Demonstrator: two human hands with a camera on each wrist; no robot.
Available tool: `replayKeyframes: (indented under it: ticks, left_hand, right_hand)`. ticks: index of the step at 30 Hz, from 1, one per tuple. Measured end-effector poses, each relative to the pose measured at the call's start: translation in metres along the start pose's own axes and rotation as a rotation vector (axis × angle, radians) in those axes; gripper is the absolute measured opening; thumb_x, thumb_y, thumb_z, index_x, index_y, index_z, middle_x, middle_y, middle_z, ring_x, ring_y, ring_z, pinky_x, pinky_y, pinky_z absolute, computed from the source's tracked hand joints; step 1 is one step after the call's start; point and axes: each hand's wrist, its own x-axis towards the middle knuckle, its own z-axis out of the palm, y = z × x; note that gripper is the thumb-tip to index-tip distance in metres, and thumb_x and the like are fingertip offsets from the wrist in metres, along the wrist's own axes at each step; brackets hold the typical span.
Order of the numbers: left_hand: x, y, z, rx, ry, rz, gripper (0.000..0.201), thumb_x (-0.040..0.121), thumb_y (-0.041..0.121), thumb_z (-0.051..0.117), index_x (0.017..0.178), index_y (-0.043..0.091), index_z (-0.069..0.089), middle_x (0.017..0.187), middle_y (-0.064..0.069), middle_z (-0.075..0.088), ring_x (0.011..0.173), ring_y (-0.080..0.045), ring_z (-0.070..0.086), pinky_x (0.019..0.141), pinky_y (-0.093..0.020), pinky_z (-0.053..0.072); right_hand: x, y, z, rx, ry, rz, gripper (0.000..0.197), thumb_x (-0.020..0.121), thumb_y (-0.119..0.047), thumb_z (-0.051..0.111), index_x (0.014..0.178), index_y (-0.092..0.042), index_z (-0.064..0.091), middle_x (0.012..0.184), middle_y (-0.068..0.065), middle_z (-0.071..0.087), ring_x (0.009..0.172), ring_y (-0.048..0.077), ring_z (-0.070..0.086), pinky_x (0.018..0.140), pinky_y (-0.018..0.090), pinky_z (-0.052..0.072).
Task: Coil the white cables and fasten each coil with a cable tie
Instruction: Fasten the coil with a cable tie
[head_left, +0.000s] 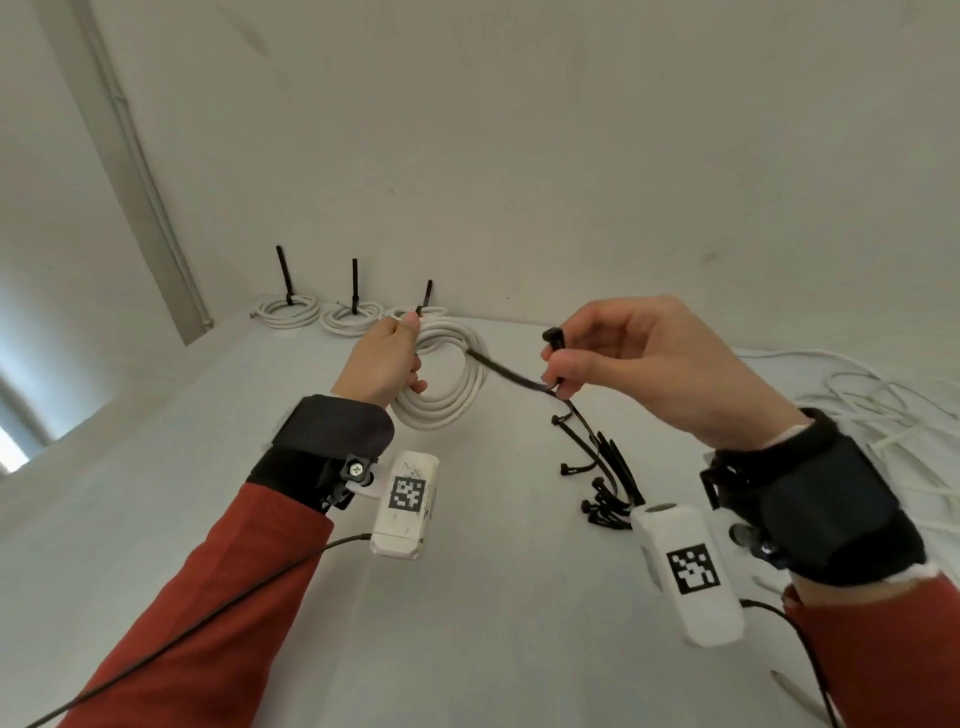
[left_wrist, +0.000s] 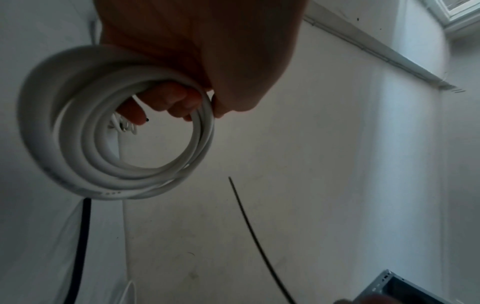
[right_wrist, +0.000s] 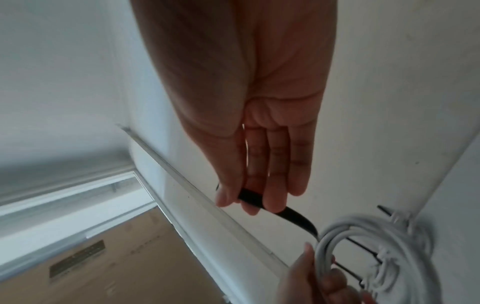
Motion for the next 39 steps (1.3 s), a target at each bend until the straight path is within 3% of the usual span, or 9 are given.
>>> replayKeyframes:
  ticks: [8,11,13,17,21,25,27,32,39]
  left_hand:
    - [-0.018,0.016,0.017,0.018,-0.007,0.096,0.02,0.1,0.029,0.042,0.086,0.015,0.037,0.068,-0.001,0.039,0.053,-0.011,0.037,0.053,-0.026,0.04]
    - [-0.026,0.02,0.024,-0.028,-0.091,0.087,0.021,0.1,0.028,0.04,0.083,0.014,0.039,0.061,0.001,0.035,0.045,-0.008,0.033,0.05,-0.025,0.035]
    - [-0.028,0.022,0.028,-0.08,-0.175,0.032,0.027,0.1,0.029,0.039,0.076,0.015,0.041,0.051,0.005,0.031,0.039,-0.007,0.029,0.047,-0.024,0.031]
    - [-0.031,0.021,0.03,-0.112,-0.333,-0.128,0.03,0.095,0.032,0.039,0.074,0.013,0.049,0.05,0.004,0.029,0.044,-0.012,0.024,0.052,-0.025,0.03]
    - [-0.035,0.018,0.028,-0.069,-0.519,-0.084,0.046,0.079,0.04,0.056,0.096,-0.003,0.061,0.058,0.002,0.028,0.049,-0.011,0.026,0.061,-0.027,0.032]
    - [-0.037,0.009,0.032,0.137,-0.581,0.055,0.077,0.065,0.055,0.072,0.097,-0.013,0.058,0.056,0.004,0.034,0.05,-0.009,0.036,0.069,-0.033,0.038]
    - [-0.039,0.007,0.035,0.093,-0.623,0.031,0.064,0.077,0.054,0.07,0.088,-0.009,0.061,0.052,0.008,0.037,0.049,-0.008,0.038,0.069,-0.031,0.042]
    - [-0.045,0.009,0.039,-0.143,-0.723,-0.038,0.035,0.079,0.041,0.051,0.058,0.019,0.069,0.053,0.009,0.022,0.047,-0.005,0.024,0.058,-0.021,0.043]
    - [-0.04,0.009,0.032,-0.063,-0.66,0.084,0.027,0.089,0.037,0.059,0.067,0.023,0.068,0.056,0.006,0.028,0.049,-0.008,0.028,0.058,-0.023,0.042]
  right_hand:
    - [0.029,0.033,0.029,-0.051,0.143,0.018,0.013,0.077,-0.005,0.076,0.087,0.002,0.07,0.083,0.019,0.072,0.074,0.027,0.071,0.079,0.037,0.057]
    - [0.032,0.044,0.029,-0.206,0.265,-0.097,0.014,0.067,-0.019,0.084,0.077,-0.017,0.074,0.09,0.002,0.065,0.077,0.009,0.058,0.074,0.021,0.046]
    - [0.033,0.049,0.027,-0.327,0.335,-0.166,0.015,0.065,-0.027,0.085,0.074,-0.028,0.074,0.096,-0.009,0.05,0.087,0.0,0.046,0.083,0.016,0.036]
    - [0.03,0.052,0.022,-0.422,0.371,-0.186,0.015,0.061,-0.053,0.078,0.067,-0.047,0.066,0.101,-0.022,0.04,0.096,0.0,0.039,0.095,0.042,0.036]
    - [0.032,0.05,0.014,-0.15,0.37,0.026,0.013,0.067,-0.033,0.081,0.067,-0.036,0.068,0.103,-0.009,0.049,0.102,0.007,0.048,0.09,0.015,0.031]
    - [0.029,0.048,0.007,0.123,0.215,0.167,0.02,0.066,-0.032,0.077,0.075,-0.015,0.072,0.076,0.008,0.066,0.069,0.019,0.058,0.073,0.026,0.048]
    - [0.028,0.045,0.008,0.238,0.133,0.188,0.024,0.065,-0.029,0.076,0.078,-0.01,0.071,0.071,0.014,0.066,0.06,0.02,0.058,0.064,0.026,0.05]
    - [0.027,0.04,0.014,0.334,0.067,0.178,0.005,0.067,-0.024,0.071,0.062,-0.024,0.072,0.096,0.022,0.064,0.066,0.018,0.059,0.066,0.022,0.053]
    - [0.036,0.055,0.01,0.306,0.301,0.32,0.024,0.089,-0.038,0.061,0.085,-0.015,0.067,0.082,0.001,0.055,0.064,0.017,0.052,0.061,0.029,0.047]
